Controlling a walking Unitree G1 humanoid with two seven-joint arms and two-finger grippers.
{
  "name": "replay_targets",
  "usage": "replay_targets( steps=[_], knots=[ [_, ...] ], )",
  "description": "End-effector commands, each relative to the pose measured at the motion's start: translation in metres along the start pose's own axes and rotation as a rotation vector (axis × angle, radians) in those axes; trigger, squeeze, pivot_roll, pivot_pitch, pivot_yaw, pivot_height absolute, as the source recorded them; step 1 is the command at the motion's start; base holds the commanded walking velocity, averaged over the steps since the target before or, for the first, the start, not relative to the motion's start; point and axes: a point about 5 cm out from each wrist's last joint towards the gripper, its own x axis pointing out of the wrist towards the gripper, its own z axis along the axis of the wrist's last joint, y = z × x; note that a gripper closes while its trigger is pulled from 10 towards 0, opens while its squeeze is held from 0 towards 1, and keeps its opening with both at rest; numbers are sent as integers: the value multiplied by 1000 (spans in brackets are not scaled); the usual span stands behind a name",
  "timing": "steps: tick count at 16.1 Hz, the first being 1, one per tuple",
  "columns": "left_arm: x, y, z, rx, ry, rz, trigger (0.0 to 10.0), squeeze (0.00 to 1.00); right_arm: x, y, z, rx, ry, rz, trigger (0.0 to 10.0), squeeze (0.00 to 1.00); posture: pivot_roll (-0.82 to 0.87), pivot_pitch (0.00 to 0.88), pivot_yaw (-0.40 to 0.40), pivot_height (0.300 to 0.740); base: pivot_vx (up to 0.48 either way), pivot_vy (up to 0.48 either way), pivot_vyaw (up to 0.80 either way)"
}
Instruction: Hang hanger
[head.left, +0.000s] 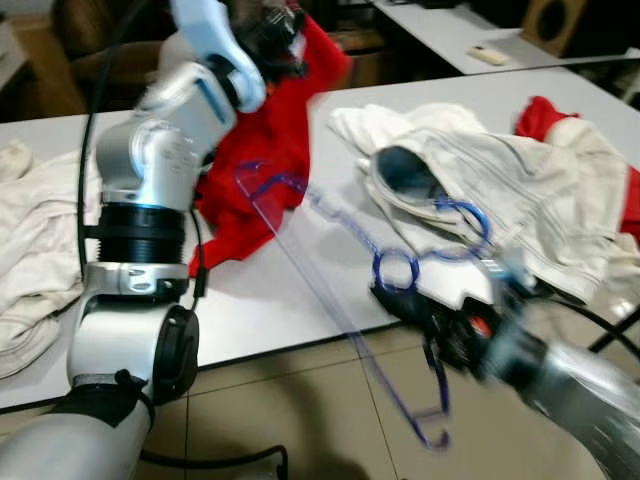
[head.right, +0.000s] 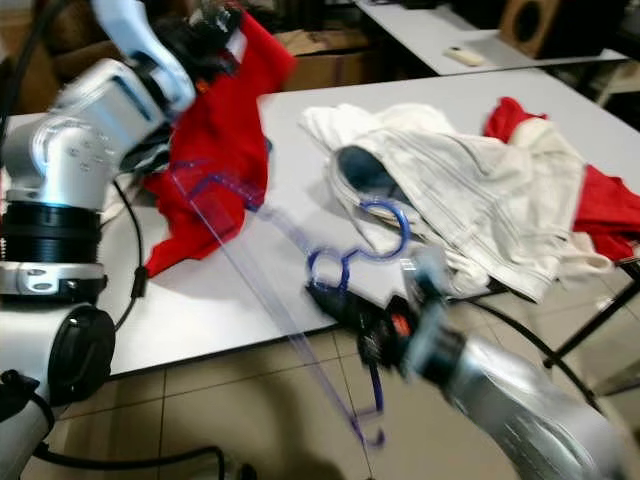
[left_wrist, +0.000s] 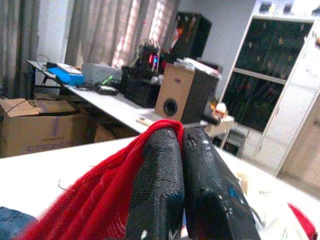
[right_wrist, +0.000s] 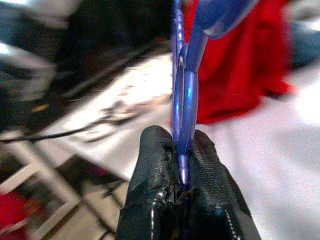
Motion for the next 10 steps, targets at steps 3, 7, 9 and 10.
replay_targets(
  steps=[3, 7, 9, 10],
  knots=[
    [-10, -15, -1, 74, 33, -12, 0, 0, 29, -24, -1, 5, 41, -133, 10000, 0, -2, 0, 29, 740, 0, 0, 0],
    [-20, -10, -19, 164, 87, 62, 0, 0, 48, -13, 10, -19, 19, -17, 10000, 0, 13, 6, -10, 740, 0, 0, 0],
    [-27, -4, -27, 241, 119, 115, 0, 0, 46, -10, 15, -12, -6, 0, 10000, 0, 16, 12, -29, 740, 0, 0, 0],
    [-30, -2, -28, 268, 126, 134, 0, 0, 41, -10, 17, -5, -23, -22, 10000, 0, 17, 15, -36, 740, 0, 0, 0]
  ],
)
